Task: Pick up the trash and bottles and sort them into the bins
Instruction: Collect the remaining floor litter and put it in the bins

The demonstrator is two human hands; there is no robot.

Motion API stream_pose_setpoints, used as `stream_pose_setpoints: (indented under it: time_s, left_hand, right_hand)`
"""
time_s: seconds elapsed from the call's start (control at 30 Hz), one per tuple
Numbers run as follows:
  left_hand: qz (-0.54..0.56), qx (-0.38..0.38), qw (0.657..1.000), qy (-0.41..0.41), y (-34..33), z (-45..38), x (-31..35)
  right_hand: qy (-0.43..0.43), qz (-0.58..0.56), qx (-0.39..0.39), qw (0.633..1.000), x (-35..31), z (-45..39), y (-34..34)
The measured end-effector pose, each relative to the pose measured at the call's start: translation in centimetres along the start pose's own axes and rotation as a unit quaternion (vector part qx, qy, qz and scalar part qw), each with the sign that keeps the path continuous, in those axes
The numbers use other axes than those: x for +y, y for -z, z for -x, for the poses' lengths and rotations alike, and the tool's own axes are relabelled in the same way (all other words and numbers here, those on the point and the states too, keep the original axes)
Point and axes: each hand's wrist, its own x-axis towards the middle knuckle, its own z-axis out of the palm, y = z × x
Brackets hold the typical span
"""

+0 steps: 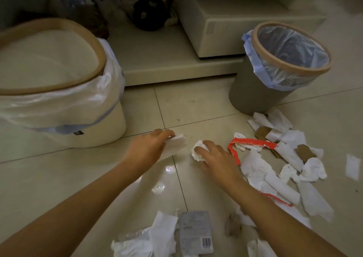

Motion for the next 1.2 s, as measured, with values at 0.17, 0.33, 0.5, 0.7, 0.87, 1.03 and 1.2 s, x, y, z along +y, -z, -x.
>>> stream_pose_setpoints:
  time_s: [0.17,0.33,0.5,0.7,0.87,1.03,1.2]
  left_hand:
    - [-0.113,0.06,0.99,-0.064,5.2,0.9,-0.8]
    - [-0.173,0.192,0.96,-0.103,12.2,1.0,-1.2]
    - [-0.257,0.244,0.931,-0.081,18.7,2.0,-2.3]
    - [-0.313,0.354,0.881,-0.034,23.4,3.8,-6.3]
    - [-0.306,0.196,0.925,0.109,22.6,3.2,-11.2]
    - [-0.238,0.179,0.934,0.198,21.9,2.5,-12.2]
    - [-0.192,0.199,0.938,0.209,21.3,2.7,-10.7]
  right_hand:
    - [0.048,-0.059,0.148,0.986,-3.2,-3.0,6.2]
    - [0.108,-0.079,0.242,0.961,-7.0,-6.8,11.5]
    - [0.157,-0.096,0.313,0.932,-11.6,-10.5,15.5]
    - [0.22,-0.127,0.335,0.908,-17.4,-15.6,18.1]
    - [0.221,-0.171,0.275,0.92,-22.1,-18.5,17.5]
    - [0.186,-0.151,0.111,0.965,-25.2,-21.0,15.8]
    - [0.176,-0.111,0.104,0.973,-23.3,-19.3,15.8]
